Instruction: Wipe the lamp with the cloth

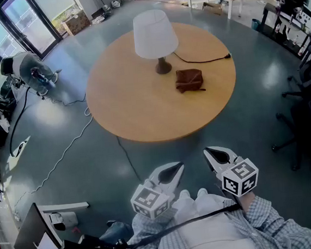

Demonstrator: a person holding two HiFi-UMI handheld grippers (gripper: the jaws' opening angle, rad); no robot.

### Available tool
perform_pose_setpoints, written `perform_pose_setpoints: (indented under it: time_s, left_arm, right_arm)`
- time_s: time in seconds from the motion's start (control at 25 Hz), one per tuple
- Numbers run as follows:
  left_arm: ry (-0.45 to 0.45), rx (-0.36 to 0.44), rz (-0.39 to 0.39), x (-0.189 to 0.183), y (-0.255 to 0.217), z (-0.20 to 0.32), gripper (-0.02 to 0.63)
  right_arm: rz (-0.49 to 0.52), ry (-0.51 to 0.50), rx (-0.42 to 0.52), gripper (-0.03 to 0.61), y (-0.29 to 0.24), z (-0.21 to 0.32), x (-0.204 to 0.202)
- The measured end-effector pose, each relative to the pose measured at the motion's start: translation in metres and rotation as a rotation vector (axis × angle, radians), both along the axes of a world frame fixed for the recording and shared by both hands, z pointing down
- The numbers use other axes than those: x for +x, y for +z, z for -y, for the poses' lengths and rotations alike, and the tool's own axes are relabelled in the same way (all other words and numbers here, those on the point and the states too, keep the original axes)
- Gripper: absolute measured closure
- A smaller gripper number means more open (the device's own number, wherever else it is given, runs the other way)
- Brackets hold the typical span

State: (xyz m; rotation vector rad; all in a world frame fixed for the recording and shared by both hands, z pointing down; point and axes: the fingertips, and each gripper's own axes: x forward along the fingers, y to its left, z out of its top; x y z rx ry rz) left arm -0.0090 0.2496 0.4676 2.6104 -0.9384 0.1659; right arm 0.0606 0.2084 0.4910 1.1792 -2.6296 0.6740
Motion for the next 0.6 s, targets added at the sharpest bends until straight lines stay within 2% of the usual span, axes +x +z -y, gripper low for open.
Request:
perform_pose_setpoints:
  time_s: [0.6]
  left_arm:
    - [0.008, -0.003, 0.004, 0.0003, 0.0040, 0.0041, 0.609]
  right_arm:
    - [0.000, 0.001, -0.016, 0.575, 0.0064, 0.0021, -0.0004]
